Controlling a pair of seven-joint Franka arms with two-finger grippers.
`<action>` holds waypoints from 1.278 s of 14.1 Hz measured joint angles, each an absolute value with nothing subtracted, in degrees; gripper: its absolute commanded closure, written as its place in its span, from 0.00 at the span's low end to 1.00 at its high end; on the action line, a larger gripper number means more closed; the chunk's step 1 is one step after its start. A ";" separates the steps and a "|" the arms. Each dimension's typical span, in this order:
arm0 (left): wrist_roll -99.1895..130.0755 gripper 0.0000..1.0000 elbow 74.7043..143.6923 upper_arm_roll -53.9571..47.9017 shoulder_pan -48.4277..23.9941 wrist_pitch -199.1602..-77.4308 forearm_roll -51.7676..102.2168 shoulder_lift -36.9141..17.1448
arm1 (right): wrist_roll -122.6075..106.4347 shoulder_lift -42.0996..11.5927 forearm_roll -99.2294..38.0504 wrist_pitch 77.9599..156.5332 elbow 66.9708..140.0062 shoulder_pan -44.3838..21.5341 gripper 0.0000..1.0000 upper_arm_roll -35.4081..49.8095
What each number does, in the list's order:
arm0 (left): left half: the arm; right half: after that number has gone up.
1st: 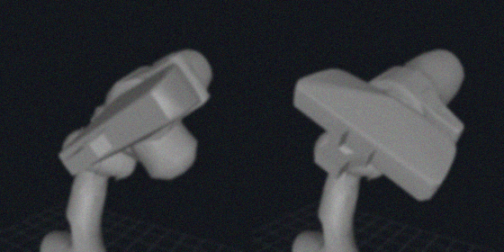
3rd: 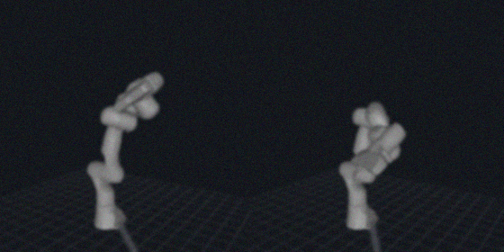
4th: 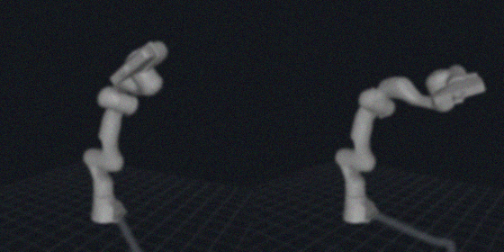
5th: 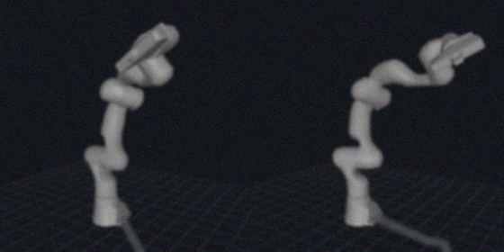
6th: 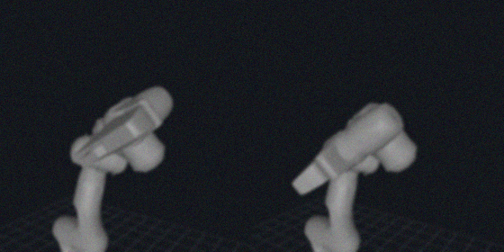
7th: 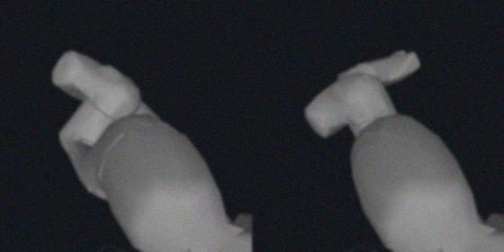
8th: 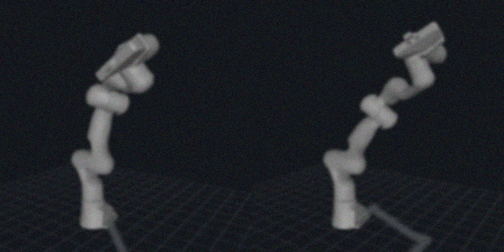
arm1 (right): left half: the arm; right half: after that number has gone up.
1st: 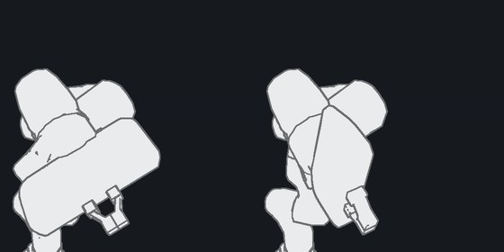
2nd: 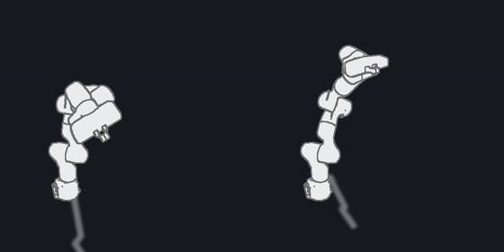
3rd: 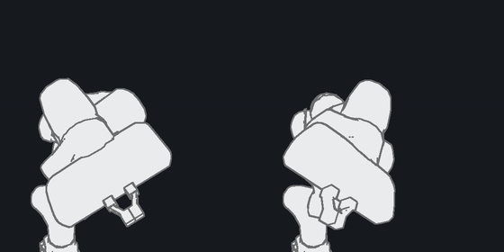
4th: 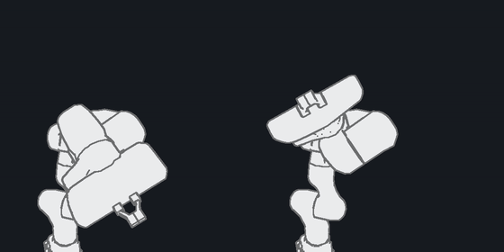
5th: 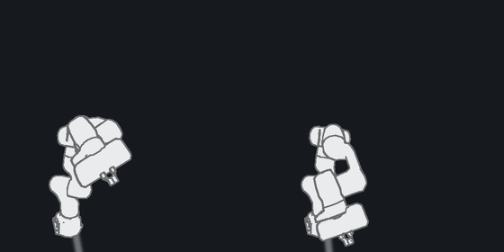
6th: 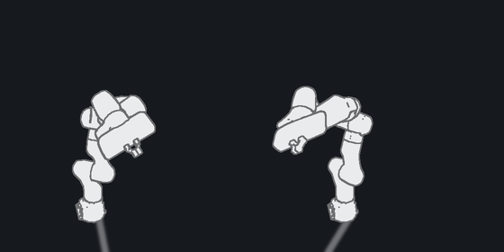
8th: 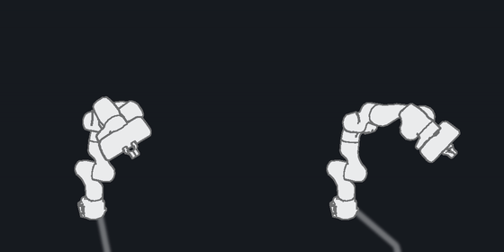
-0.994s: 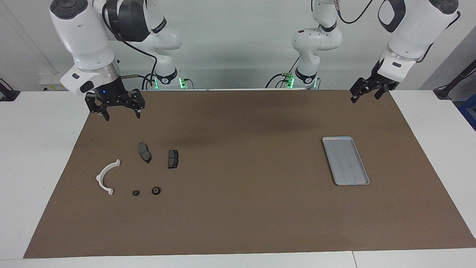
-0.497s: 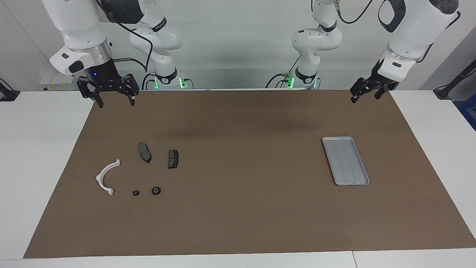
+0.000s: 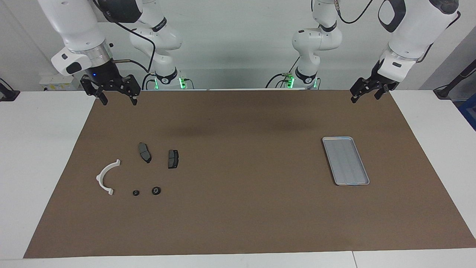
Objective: Place bearing gear from tray to pile
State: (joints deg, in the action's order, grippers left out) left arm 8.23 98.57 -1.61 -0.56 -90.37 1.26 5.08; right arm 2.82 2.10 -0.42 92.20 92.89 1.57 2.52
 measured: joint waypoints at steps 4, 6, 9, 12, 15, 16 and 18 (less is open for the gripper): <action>8.23 0.00 98.57 -1.61 -0.56 -90.37 1.26 5.08 | 0.83 2.10 -0.61 92.34 92.99 1.68 0.00 2.44; 8.23 0.00 98.57 -1.61 -0.56 -90.37 1.26 5.08 | 0.81 2.10 -0.61 92.34 93.00 1.68 0.00 2.44; 8.23 0.00 98.57 -1.61 -0.56 -90.37 1.26 5.08 | 0.79 2.10 -0.61 92.34 93.02 1.68 0.00 2.44; 8.23 0.00 98.57 -1.61 -0.56 -90.37 1.26 5.08 | 0.75 2.10 -0.56 92.34 93.01 1.67 0.00 2.42; 8.23 0.00 98.57 -1.61 -0.56 -90.37 1.26 5.08 | 0.72 2.11 -0.56 92.34 93.00 1.68 0.00 1.73; 8.23 0.00 98.57 -1.61 -0.56 -90.37 1.26 5.08 | 0.69 2.12 -0.56 92.34 92.99 1.68 0.00 1.57; 8.23 0.00 98.57 -1.61 -0.56 -90.37 1.26 5.08 | 0.69 2.14 -0.56 92.34 92.98 1.67 0.00 1.50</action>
State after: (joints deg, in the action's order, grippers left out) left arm 8.23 98.57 -1.61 -0.56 -90.37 1.26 5.08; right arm 0.69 2.14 -0.56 92.34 92.98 1.67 1.50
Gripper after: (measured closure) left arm 0.000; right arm 0.000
